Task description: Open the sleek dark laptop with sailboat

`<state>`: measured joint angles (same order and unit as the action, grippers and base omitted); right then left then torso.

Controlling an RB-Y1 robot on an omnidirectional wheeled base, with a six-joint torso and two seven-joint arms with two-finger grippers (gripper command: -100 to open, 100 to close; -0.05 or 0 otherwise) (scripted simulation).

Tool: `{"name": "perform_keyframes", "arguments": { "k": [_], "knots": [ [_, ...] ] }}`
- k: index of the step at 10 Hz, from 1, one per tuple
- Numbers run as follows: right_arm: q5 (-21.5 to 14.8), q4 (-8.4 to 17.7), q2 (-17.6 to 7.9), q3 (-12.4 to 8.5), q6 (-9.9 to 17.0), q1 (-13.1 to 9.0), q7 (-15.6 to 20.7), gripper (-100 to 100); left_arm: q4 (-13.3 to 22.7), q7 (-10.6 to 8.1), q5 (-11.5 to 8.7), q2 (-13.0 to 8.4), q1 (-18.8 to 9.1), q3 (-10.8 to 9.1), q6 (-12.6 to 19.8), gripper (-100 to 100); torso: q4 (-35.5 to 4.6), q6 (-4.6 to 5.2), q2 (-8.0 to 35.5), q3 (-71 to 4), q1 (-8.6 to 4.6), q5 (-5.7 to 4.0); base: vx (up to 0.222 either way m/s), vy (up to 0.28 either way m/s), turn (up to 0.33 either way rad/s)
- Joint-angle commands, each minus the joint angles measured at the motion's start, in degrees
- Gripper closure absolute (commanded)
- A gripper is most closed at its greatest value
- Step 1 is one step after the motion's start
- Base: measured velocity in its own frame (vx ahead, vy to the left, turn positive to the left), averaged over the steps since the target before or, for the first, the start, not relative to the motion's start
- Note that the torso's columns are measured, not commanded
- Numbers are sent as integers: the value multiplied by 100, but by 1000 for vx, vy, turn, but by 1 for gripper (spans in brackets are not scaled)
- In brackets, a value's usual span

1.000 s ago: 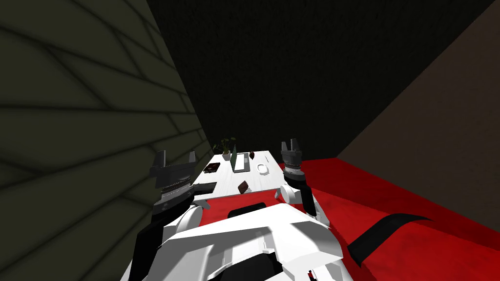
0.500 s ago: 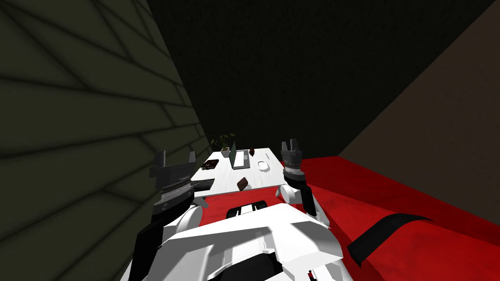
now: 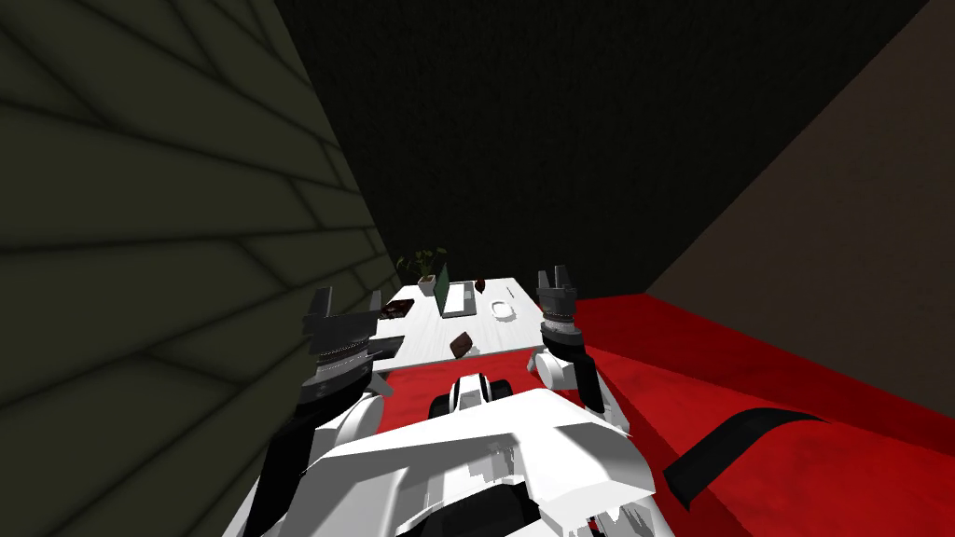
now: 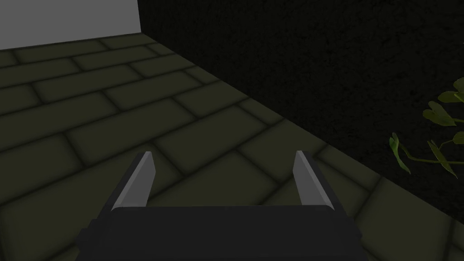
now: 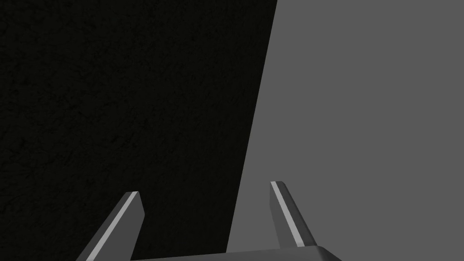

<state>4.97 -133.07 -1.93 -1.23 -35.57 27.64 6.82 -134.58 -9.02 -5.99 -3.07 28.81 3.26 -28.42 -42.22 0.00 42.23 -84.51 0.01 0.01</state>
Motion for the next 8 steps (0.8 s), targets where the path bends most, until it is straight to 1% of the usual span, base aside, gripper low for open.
{"name": "perform_keyframes", "arguments": {
  "k": [1, 4, 6, 7, 8],
  "knots": [
    [0, 0, 0, 0, 0, 0, 0, 0, 294, -72, -78, -369, -210, -132, 149, -100, -5, 0, 4, -5, -1, 0, -7, -5, -65],
    [0, 0, 0, 0, 0, 0, 0, 0, 743, -160, -174, -568, -507, -285, 346, -100, -7, -1, 5, -6, -2, -1, -8, -6, -82],
    [0, 0, 0, 0, 0, 0, 0, 0, 1071, -223, -244, -634, -723, -396, 489, -100, -7, 0, 6, -6, -1, 0, -8, -6, -89],
    [0, 0, 0, 0, 0, 0, 0, 0, 1071, -223, -244, -634, -723, -396, 489, -100, -7, -1, 6, -6, -2, -1, -5, -4, -22],
    [0, 0, 0, 0, 0, 0, 0, 0, 1237, -255, -279, -655, -832, -452, 561, -100, -7, -2, 5, -6, 0, 0, -5, -3, -59]
  ]
}}
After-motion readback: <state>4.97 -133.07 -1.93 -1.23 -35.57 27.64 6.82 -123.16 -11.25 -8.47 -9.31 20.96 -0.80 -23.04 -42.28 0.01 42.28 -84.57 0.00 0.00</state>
